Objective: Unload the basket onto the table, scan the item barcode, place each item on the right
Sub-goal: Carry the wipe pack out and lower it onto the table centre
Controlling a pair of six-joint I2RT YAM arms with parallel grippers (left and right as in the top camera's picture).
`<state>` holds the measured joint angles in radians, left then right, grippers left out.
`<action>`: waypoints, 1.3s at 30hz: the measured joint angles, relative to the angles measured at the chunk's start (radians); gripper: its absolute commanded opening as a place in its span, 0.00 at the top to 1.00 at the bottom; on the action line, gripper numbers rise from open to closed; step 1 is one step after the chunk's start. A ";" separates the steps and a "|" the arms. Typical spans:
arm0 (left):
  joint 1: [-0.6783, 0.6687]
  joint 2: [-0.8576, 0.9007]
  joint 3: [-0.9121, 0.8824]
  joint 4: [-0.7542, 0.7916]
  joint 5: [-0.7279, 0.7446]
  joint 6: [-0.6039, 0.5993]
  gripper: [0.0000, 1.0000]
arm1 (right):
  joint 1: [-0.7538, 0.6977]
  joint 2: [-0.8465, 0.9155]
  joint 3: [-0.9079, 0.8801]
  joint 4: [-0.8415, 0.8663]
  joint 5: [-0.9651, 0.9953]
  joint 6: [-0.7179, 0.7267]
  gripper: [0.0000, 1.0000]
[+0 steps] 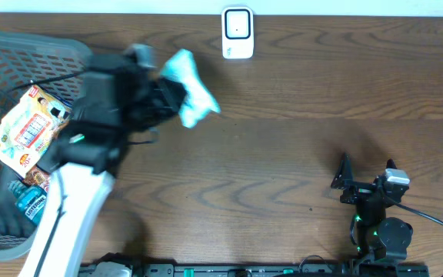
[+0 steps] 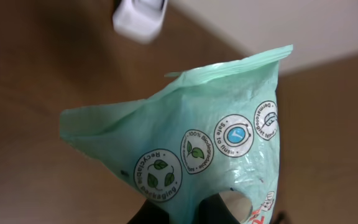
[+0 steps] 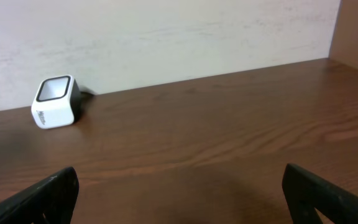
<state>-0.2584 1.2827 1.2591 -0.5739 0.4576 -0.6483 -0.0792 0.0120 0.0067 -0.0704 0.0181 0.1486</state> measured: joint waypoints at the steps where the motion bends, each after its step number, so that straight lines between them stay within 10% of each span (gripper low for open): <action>1: -0.041 0.034 0.000 0.001 -0.024 0.002 0.92 | 0.000 0.000 0.000 0.000 0.000 0.000 0.01; 16: -0.354 0.572 0.000 0.138 -0.164 -0.036 0.92 | 0.000 0.000 0.000 0.000 0.000 0.000 0.01; 39: -0.471 0.599 -0.006 0.131 -0.377 -0.009 0.91 | 0.000 0.000 0.000 0.000 0.000 0.000 0.01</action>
<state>-0.7296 1.8820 1.2530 -0.4431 0.0803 -0.6575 -0.0792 0.0120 0.0067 -0.0704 0.0181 0.1486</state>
